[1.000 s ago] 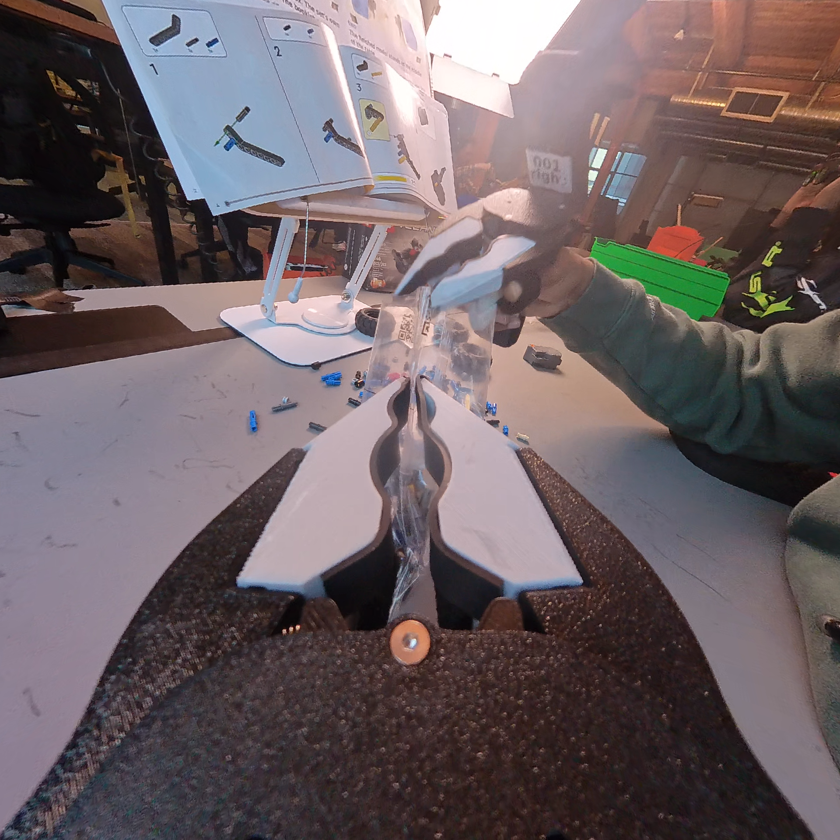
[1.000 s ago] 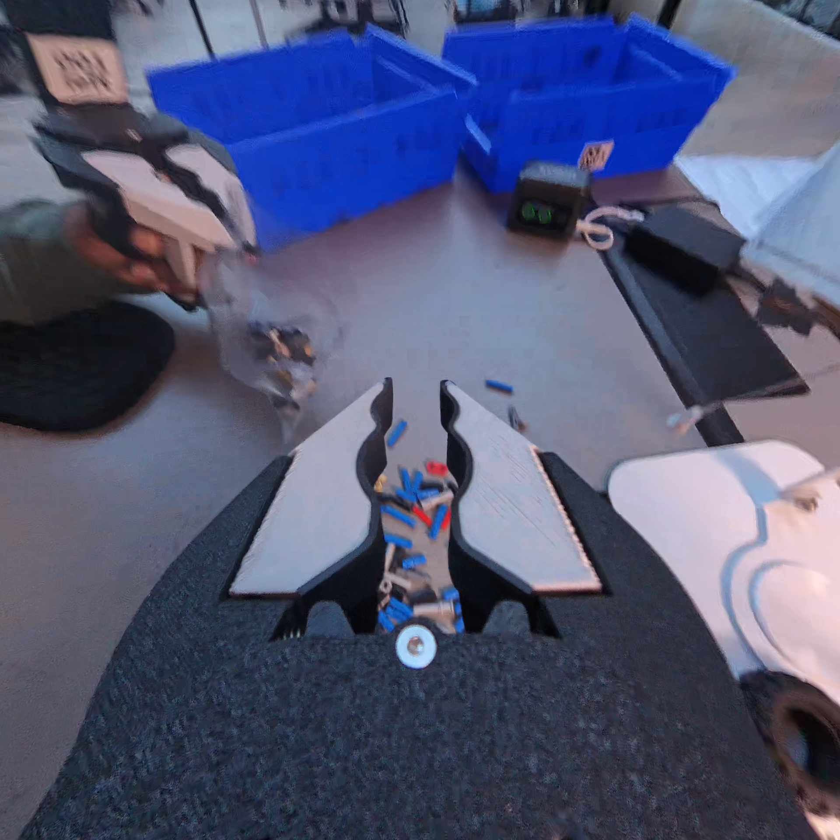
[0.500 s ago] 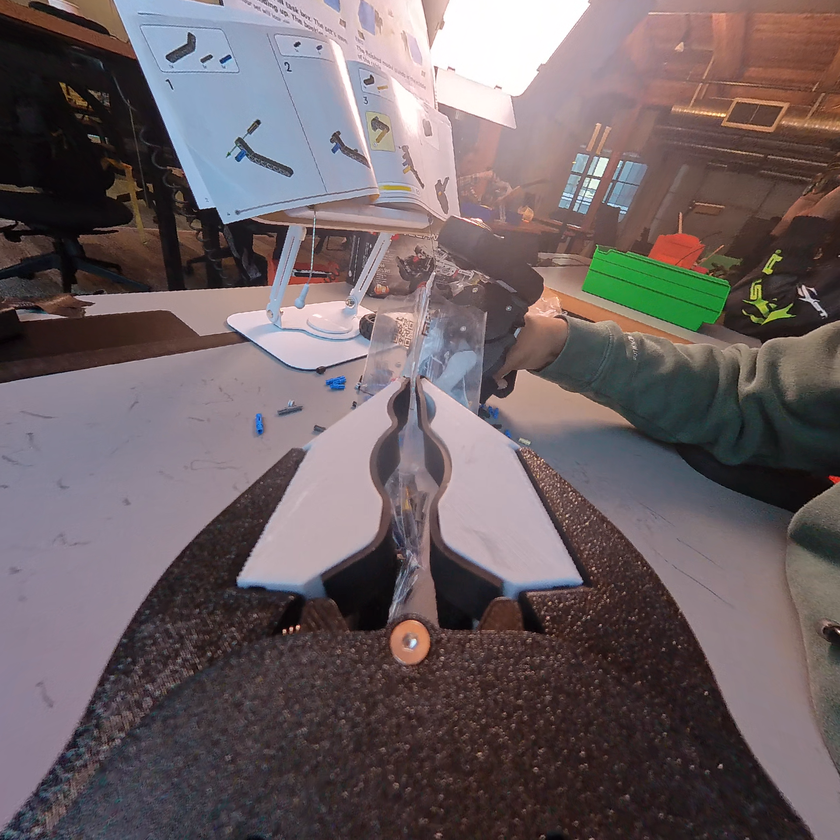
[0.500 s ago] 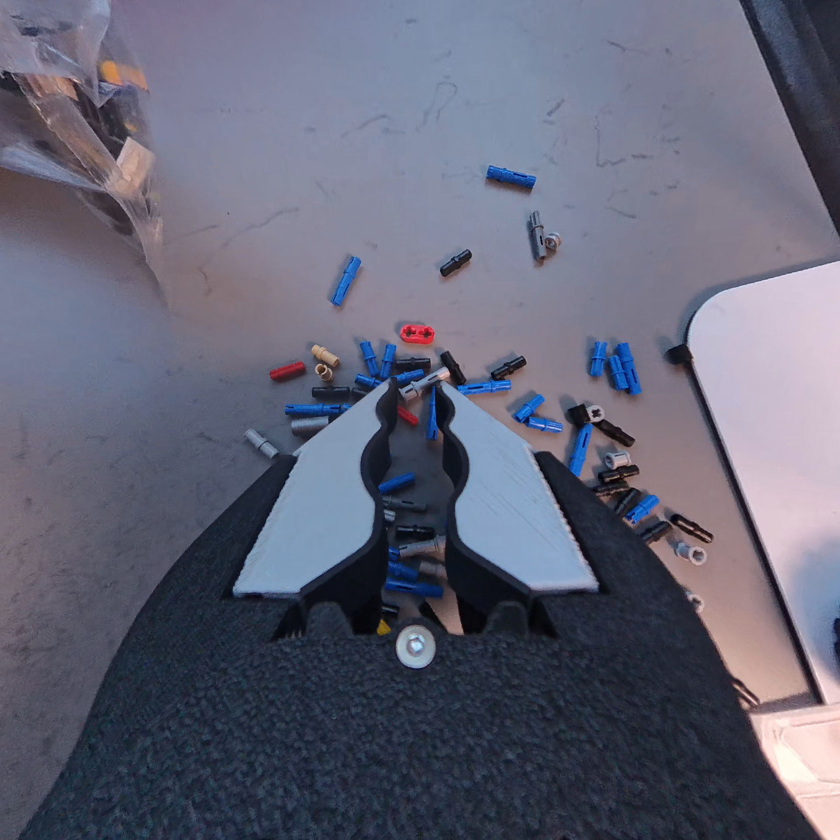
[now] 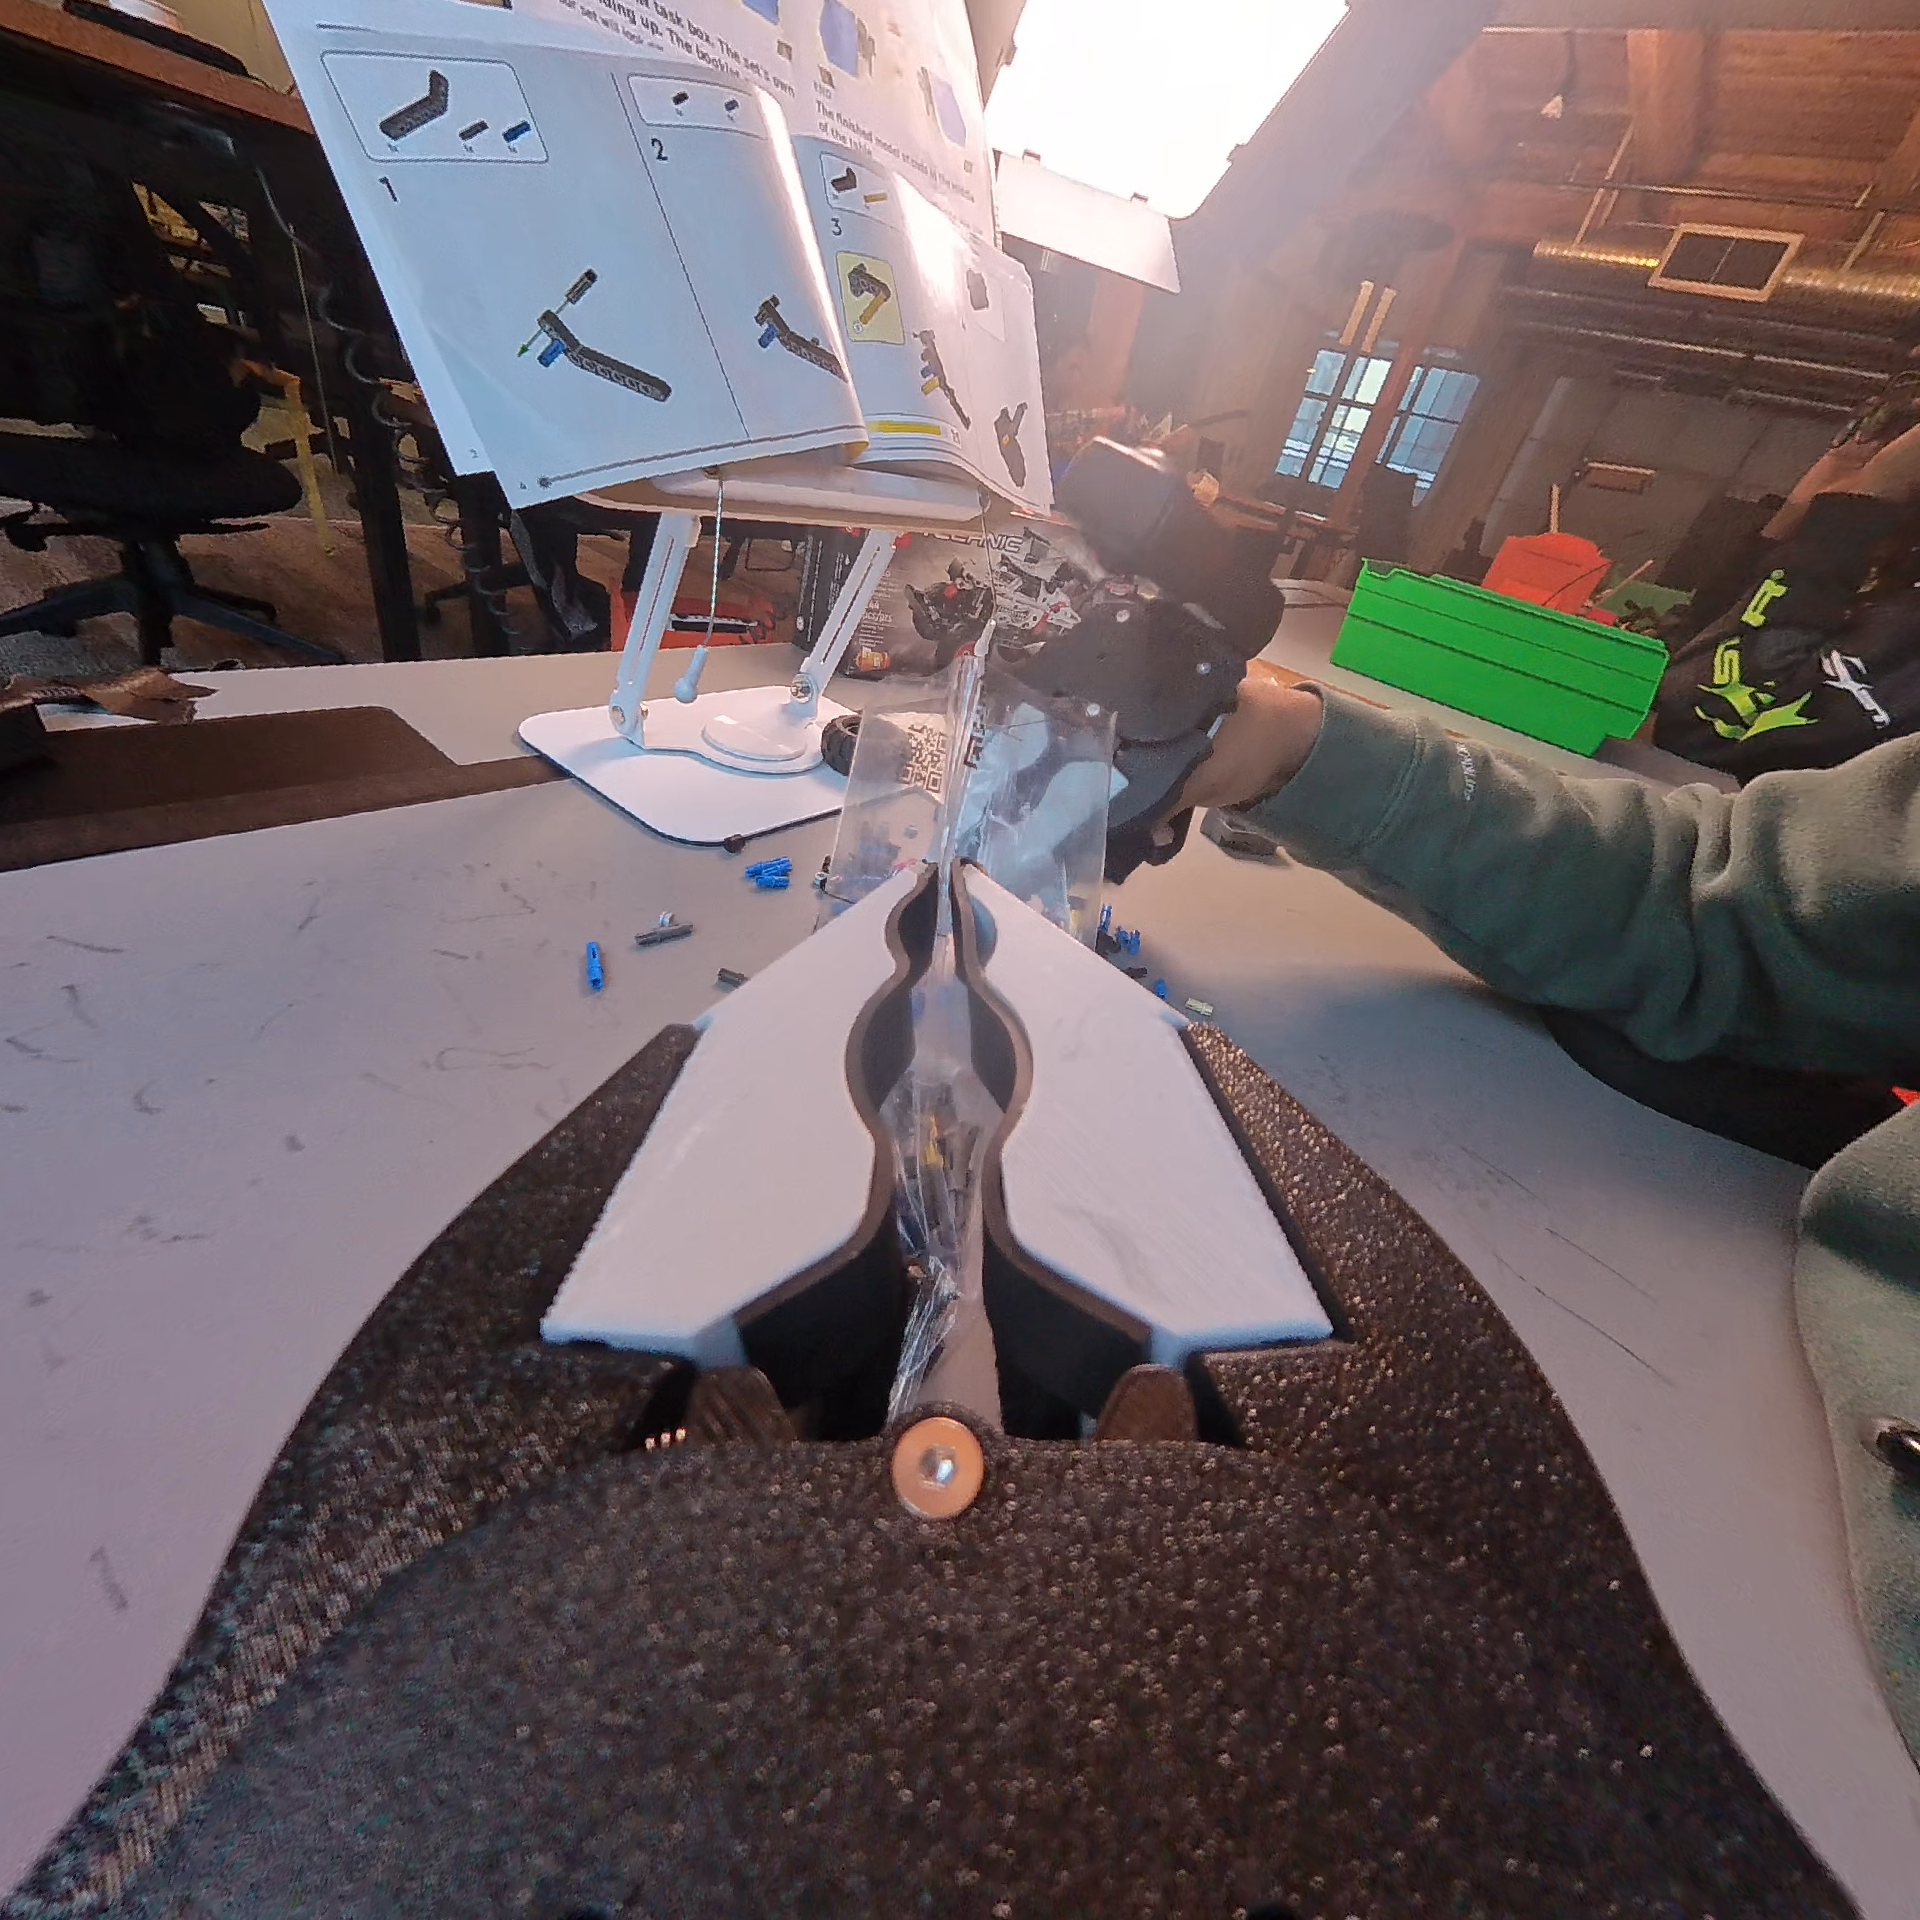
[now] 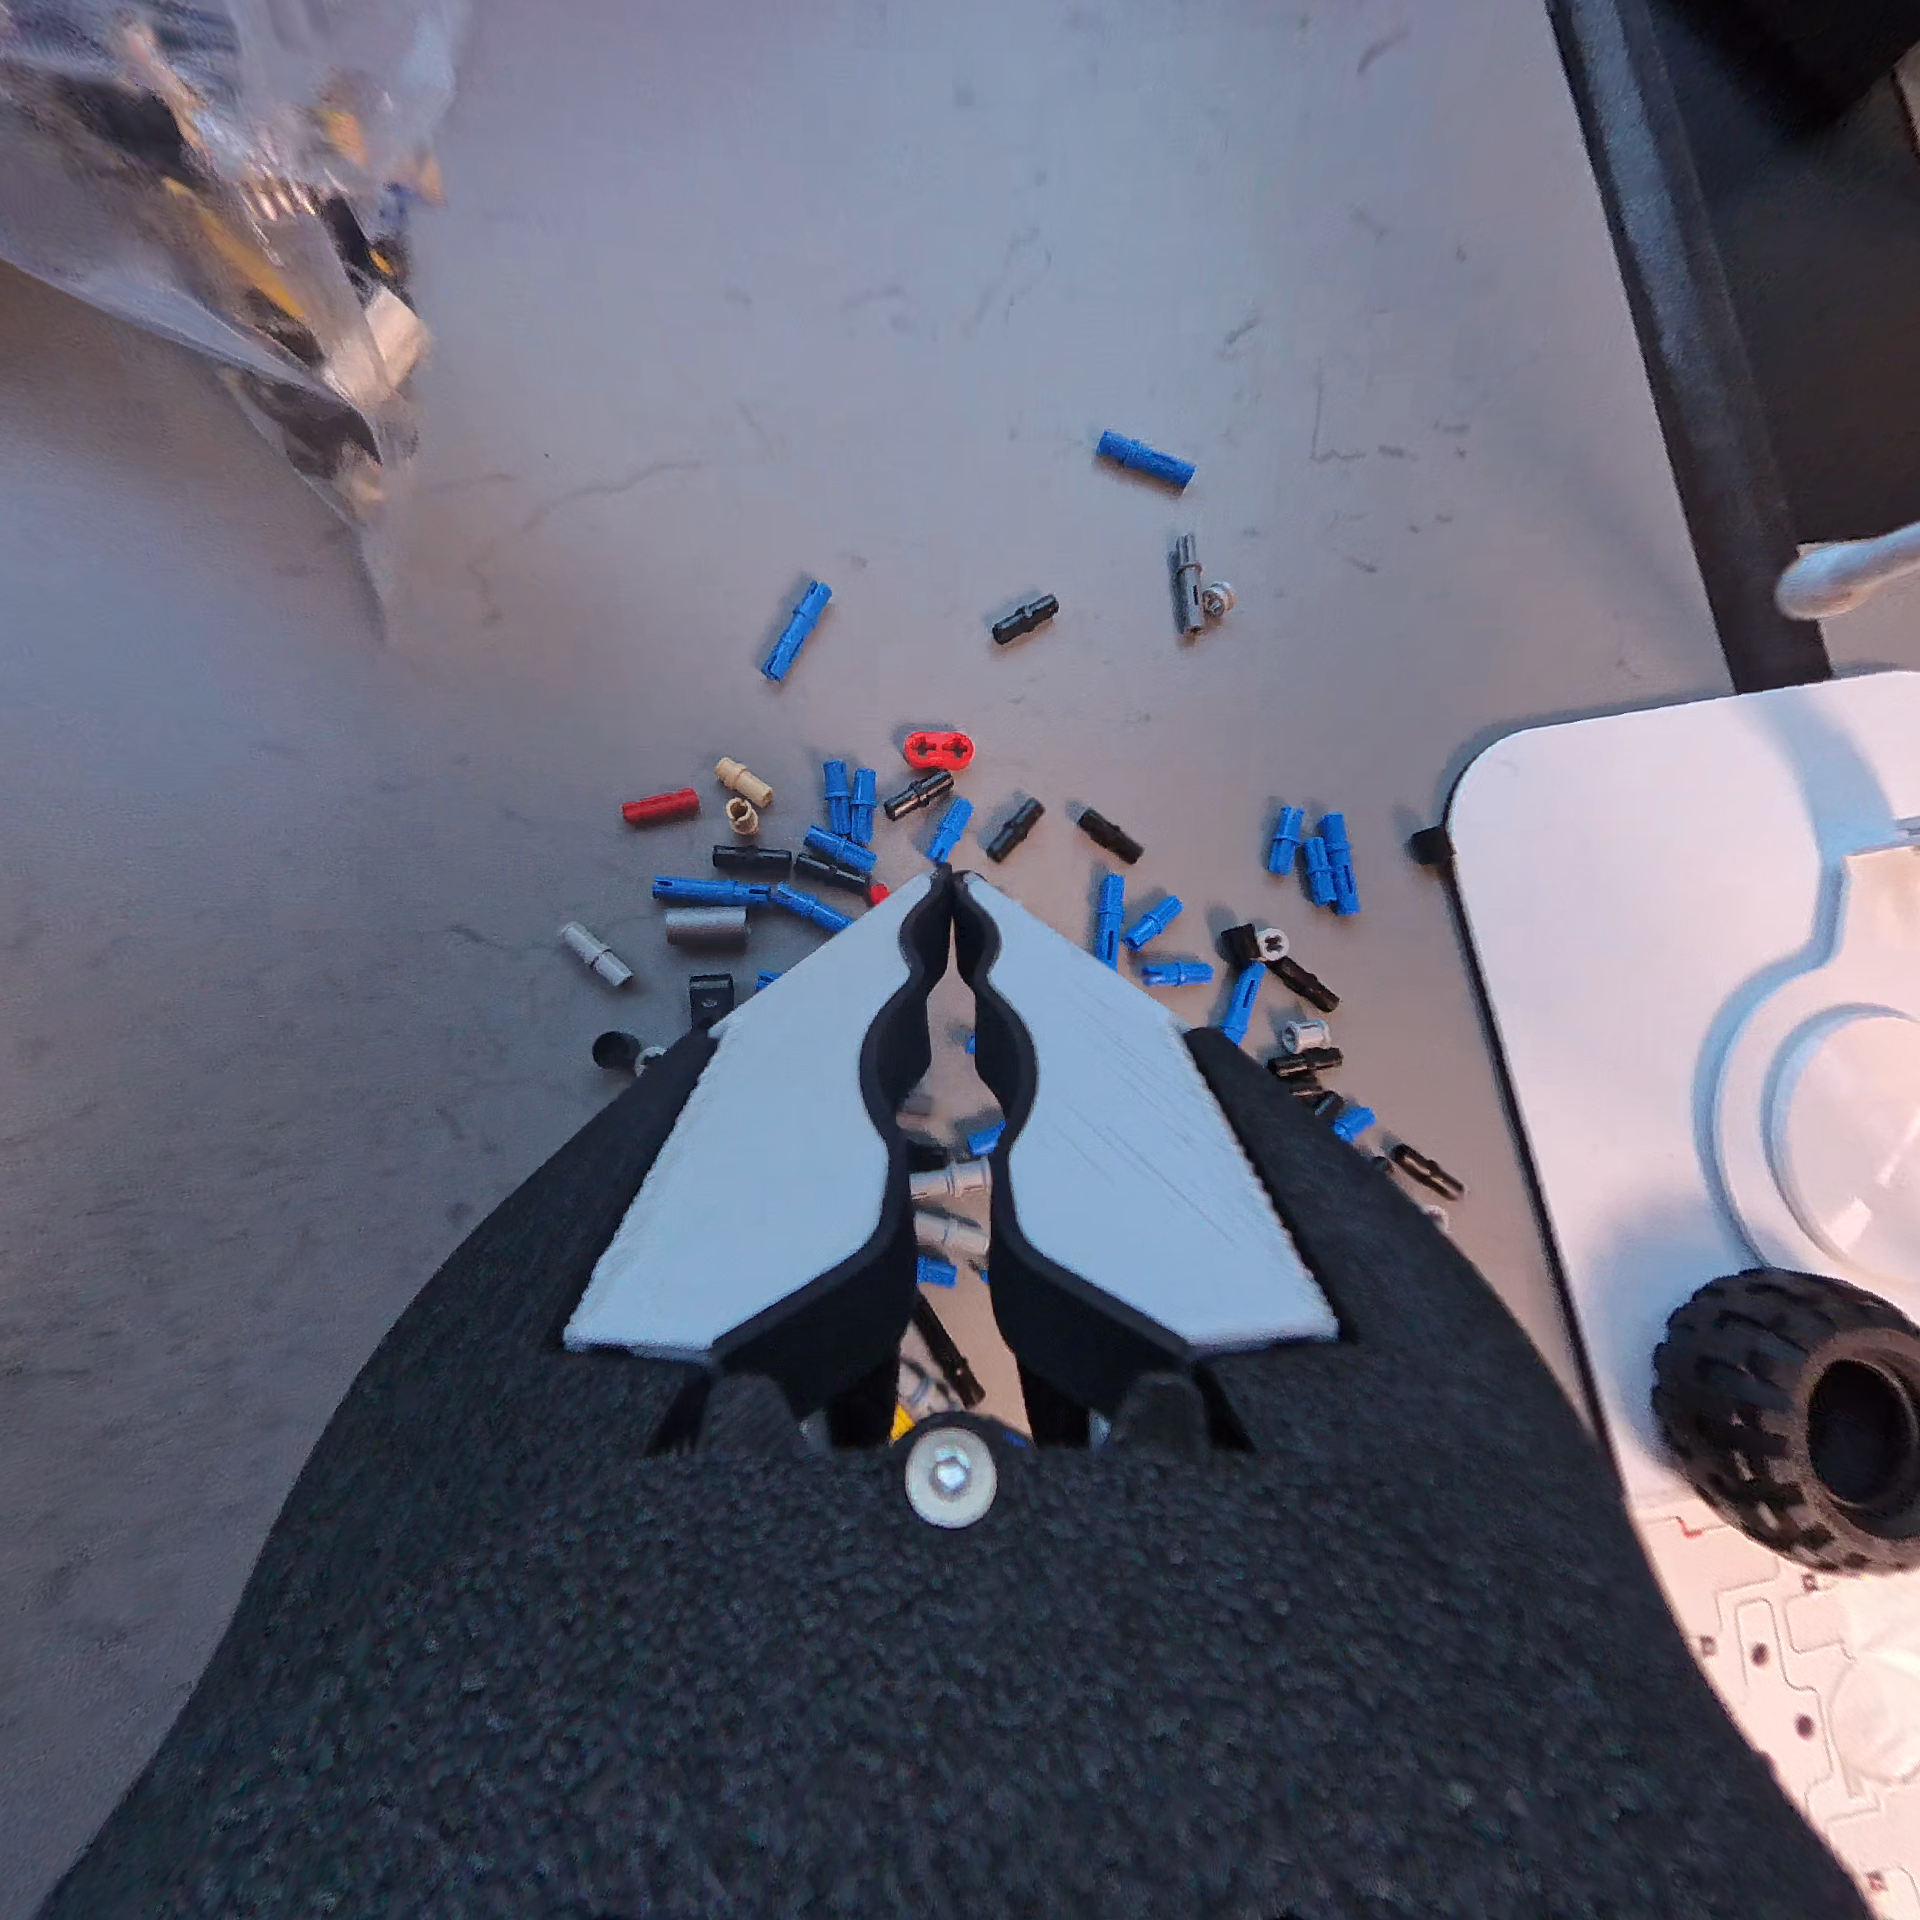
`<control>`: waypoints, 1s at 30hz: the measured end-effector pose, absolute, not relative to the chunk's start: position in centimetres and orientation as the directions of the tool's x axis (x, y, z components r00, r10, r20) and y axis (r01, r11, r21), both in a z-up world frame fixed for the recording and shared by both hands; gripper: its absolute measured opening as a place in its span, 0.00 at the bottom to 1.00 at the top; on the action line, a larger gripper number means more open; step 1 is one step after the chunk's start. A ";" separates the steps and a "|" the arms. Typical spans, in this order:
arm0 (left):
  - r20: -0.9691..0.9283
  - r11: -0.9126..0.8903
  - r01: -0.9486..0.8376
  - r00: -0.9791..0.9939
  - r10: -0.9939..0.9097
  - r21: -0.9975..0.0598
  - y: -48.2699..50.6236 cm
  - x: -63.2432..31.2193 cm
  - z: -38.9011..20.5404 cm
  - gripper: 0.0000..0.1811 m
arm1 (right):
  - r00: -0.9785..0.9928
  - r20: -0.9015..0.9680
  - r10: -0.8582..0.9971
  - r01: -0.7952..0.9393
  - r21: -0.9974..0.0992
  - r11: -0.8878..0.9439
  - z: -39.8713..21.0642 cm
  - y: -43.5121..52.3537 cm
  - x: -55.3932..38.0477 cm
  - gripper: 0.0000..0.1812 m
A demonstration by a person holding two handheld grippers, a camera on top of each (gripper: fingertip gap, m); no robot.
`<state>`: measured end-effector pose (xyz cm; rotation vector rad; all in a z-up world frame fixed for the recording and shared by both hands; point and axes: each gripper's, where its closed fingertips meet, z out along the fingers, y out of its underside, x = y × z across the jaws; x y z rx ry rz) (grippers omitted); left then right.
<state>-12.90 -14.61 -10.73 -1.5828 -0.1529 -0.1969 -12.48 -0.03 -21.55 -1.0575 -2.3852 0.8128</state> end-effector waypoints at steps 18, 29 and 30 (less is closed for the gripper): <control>0.225 -0.028 0.225 0.974 -0.028 -0.974 -14.6 -12.8 -10.9 0.01 | -0.636 -0.010 0.772 0.603 -0.631 0.489 -23.7 0.4 -12.8 0.12; 0.226 -0.037 0.225 0.974 -0.027 -0.974 -14.4 -12.7 -11.1 0.01 | -0.622 0.013 0.783 0.616 -0.609 0.499 -24.0 1.2 -12.6 0.02; 0.226 -0.037 0.225 0.974 -0.026 -0.974 -14.4 -12.7 -11.1 0.01 | -0.619 0.017 0.785 0.608 -0.623 0.493 -23.7 1.2 -12.7 0.02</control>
